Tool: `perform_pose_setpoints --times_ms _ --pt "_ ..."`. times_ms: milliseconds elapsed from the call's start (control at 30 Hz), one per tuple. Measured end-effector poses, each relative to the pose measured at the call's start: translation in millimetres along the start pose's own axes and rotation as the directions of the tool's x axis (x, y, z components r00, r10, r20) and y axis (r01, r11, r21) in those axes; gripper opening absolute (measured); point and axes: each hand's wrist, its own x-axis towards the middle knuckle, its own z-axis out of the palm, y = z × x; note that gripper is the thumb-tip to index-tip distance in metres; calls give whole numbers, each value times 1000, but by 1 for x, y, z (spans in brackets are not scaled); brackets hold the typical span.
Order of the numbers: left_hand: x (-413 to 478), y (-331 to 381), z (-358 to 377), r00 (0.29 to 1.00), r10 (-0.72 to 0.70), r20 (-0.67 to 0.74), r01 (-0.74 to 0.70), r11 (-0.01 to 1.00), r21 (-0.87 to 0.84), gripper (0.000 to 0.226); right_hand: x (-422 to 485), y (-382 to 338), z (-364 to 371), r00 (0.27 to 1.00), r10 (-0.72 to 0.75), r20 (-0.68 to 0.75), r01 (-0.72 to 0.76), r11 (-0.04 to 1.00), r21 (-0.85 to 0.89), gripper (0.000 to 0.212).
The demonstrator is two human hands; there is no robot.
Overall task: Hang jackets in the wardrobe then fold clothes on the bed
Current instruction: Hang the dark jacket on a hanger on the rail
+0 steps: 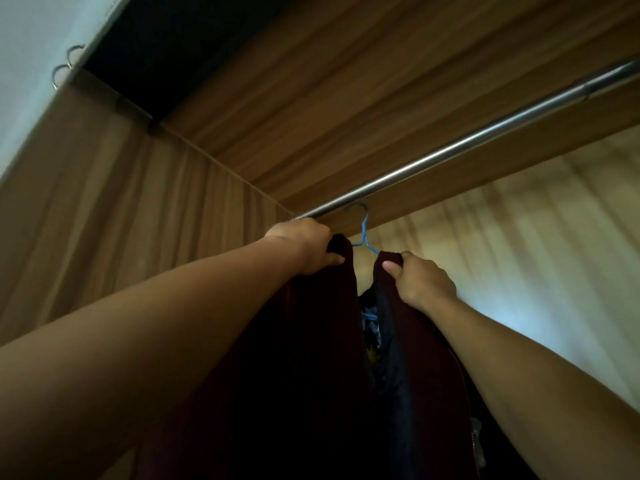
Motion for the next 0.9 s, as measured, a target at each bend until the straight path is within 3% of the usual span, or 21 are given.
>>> perform_pose_setpoints --times_ms 233,467,633,767,900 --pt "-5 -11 -18 997 -66 -39 67 998 19 58 18 -21 -1 999 -12 -42 17 995 103 53" --pt "-52 -17 -11 989 -123 -83 137 971 196 55 -11 -34 23 991 -128 -37 134 952 274 46" --pt "-79 -8 9 935 -123 -334 200 957 208 52 -35 -33 24 982 -101 -158 131 972 195 49" --pt "-96 9 35 862 -188 -470 192 981 -40 60 -56 -37 14 991 104 -81 -90 982 164 59" --pt "-122 35 63 785 -375 -493 151 888 -435 99 -82 -47 18 984 167 61 -177 949 260 89"
